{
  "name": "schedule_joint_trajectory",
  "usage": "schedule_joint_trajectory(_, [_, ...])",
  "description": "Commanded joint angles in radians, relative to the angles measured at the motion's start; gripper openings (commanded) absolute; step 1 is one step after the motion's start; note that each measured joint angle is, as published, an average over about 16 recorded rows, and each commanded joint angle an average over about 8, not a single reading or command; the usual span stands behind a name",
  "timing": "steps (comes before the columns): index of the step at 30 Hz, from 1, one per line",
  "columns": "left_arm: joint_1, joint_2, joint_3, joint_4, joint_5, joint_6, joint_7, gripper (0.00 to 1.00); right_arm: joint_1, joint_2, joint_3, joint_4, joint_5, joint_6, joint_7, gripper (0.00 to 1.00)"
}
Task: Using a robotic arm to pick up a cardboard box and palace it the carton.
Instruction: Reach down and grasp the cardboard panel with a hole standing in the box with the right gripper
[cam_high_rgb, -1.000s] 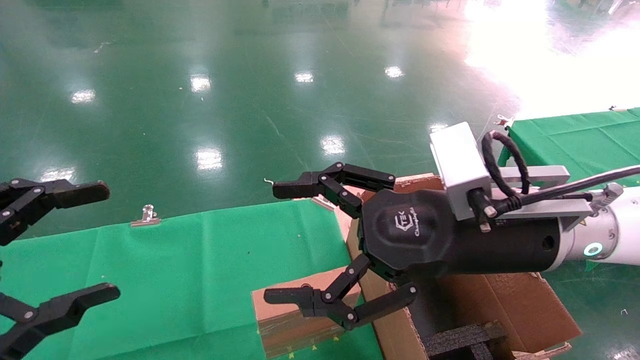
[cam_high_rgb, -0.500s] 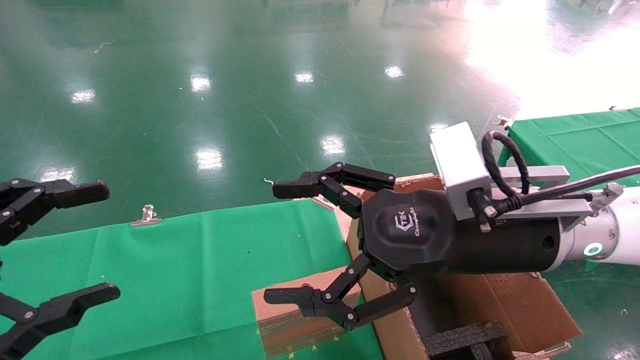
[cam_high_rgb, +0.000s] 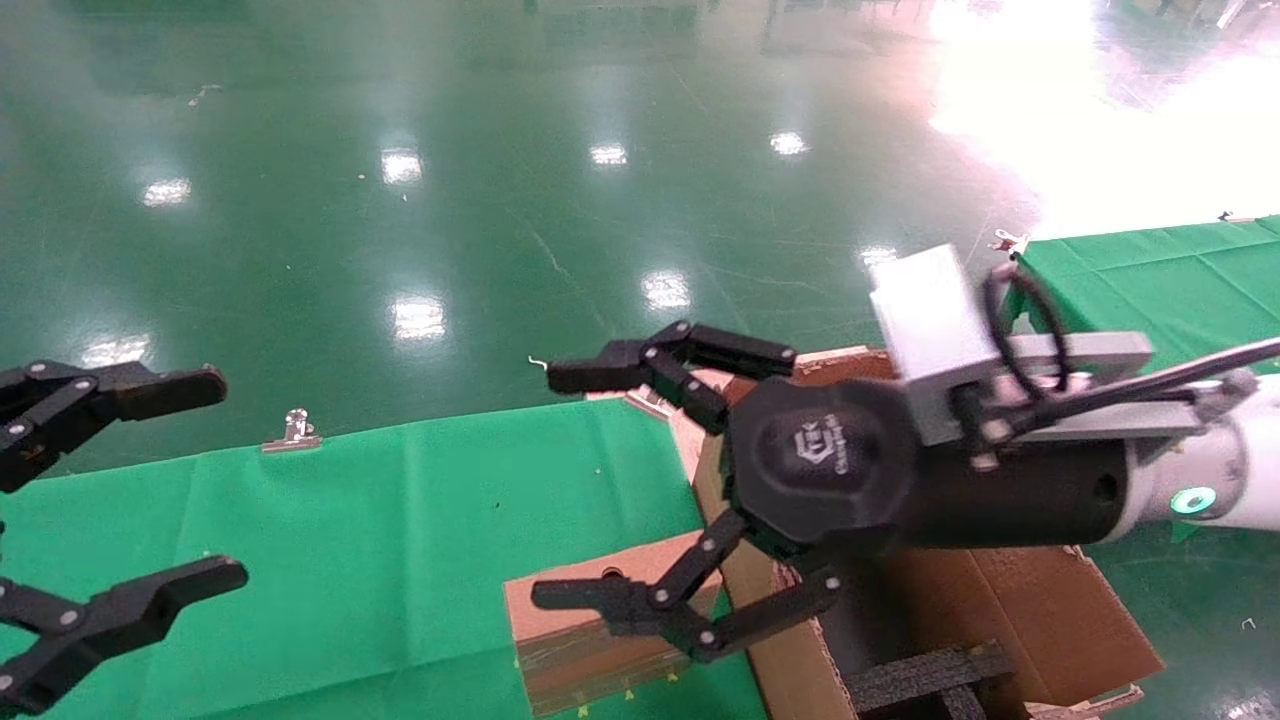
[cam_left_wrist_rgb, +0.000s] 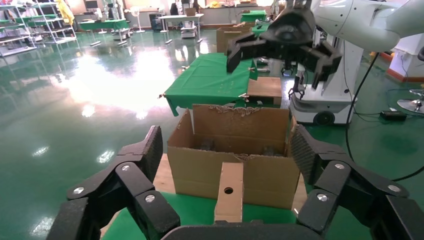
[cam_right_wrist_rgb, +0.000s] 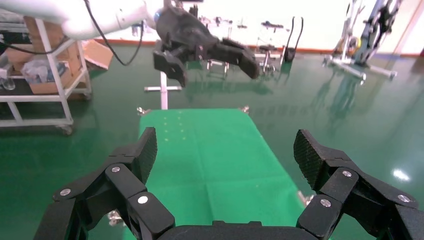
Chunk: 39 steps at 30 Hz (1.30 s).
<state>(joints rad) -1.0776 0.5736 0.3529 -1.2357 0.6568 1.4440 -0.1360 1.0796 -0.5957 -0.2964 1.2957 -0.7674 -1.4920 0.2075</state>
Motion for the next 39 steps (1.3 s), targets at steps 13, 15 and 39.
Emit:
schedule_joint_trajectory(13, [0.0, 0.0, 0.0, 0.0, 0.0, 0.0, 0.0, 0.0, 0.125, -0.007, -0.135, 0.012, -0.297, -0.019, 0.095, 1.0])
schedule_joint_trajectory(15, [0.0, 0.0, 0.0, 0.0, 0.0, 0.0, 0.0, 0.0, 0.162, -0.031, -0.166, 0.003, -0.363, -0.025, 0.104, 1.0])
schedule_joint_trajectory(39, [0.0, 0.0, 0.0, 0.0, 0.0, 0.0, 0.0, 0.0, 0.504, -0.359, -0.552, -0.162, -0.903, -0.088, 0.097, 1.0])
